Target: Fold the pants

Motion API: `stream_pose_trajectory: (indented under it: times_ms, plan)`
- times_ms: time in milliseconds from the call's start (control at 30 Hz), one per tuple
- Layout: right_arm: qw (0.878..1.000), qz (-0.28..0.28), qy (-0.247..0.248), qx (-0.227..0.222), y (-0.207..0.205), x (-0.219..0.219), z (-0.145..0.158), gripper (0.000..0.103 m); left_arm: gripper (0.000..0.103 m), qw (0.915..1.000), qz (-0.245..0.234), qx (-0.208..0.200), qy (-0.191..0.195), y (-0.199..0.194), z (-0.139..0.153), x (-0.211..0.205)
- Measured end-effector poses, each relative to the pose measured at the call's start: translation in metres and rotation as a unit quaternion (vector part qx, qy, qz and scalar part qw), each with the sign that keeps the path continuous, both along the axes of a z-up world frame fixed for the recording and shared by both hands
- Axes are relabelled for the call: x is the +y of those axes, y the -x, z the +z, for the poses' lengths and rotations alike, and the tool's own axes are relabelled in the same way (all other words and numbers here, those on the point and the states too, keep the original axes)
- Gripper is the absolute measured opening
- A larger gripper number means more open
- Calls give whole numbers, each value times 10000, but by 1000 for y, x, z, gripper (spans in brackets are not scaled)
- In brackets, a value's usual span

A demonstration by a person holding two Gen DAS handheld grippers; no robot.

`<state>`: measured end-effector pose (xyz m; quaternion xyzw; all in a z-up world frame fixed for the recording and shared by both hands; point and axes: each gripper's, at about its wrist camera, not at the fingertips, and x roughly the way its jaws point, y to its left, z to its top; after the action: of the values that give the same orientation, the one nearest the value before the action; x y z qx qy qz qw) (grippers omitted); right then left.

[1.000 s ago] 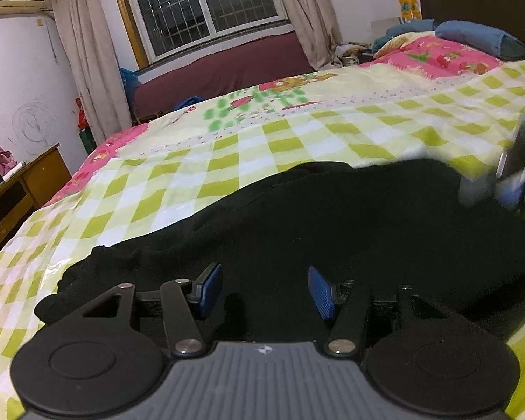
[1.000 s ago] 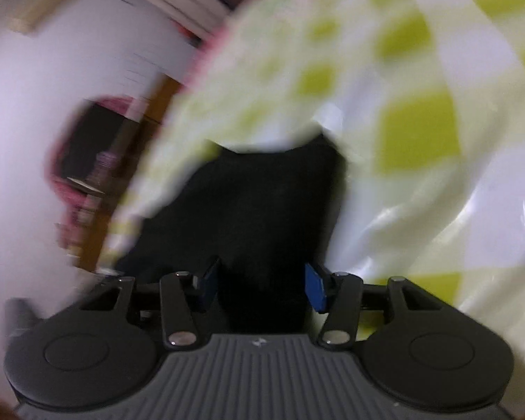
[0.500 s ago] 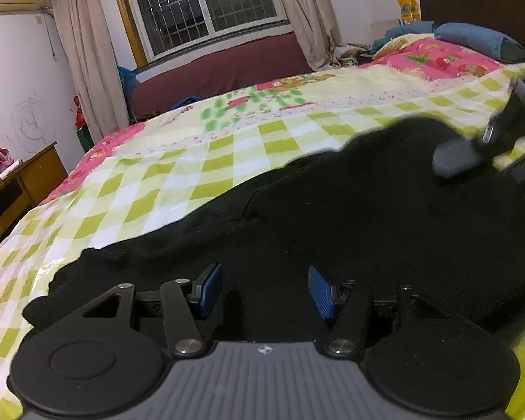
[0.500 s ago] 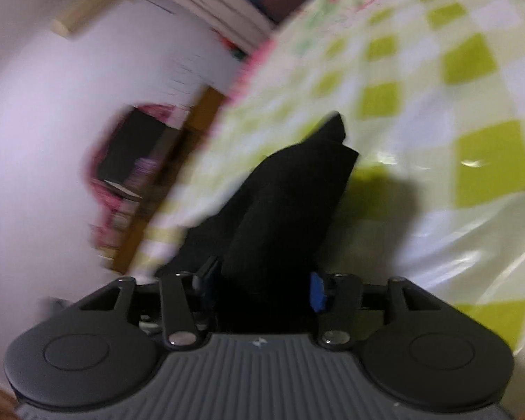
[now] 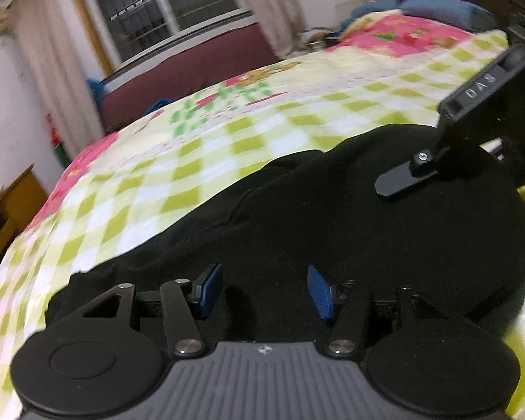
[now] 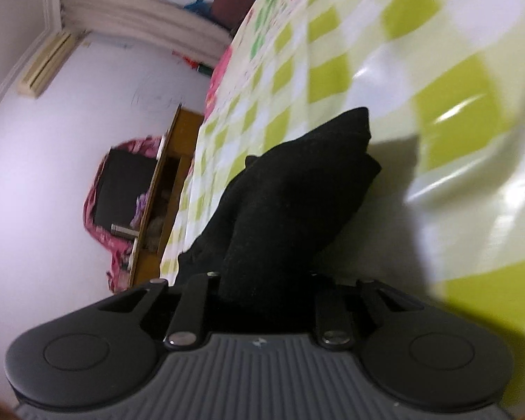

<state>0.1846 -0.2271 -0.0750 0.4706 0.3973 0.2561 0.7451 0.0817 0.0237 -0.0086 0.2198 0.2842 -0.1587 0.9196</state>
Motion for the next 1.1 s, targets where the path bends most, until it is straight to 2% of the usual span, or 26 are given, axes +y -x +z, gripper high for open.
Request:
stream_pose_trajectory:
  times_ms: [133, 267, 400, 567, 733, 933, 1100]
  plan:
    - [9990, -311, 296, -83, 15, -33, 13, 21, 67, 9989, -455, -26, 60, 4, 4, -37]
    - [9940, -701, 836, -19, 38, -77, 28, 21, 68, 9956, -735, 151, 560, 6, 4, -80]
    - [9828, -1171, 1423, 92, 64, -114, 46, 21, 68, 9889, -957, 406, 1062, 12, -2, -128]
    - [9601, -1371, 2434, -91, 87, -116, 79, 21, 68, 9842, -1168, 495, 1235, 26, -2, -160]
    - [9442, -1198, 3054, -295, 90, -94, 100, 23, 67, 9866, -1125, 279, 1150, 40, 9, -145]
    - [9284, -1060, 3552, -271, 87, -75, 113, 23, 67, 9918, -380, 176, 1206, 28, 11, -93]
    - [9184, -932, 3830, -356, 78, -42, 129, 23, 67, 9894, 138, 56, 1443, 12, 11, -58]
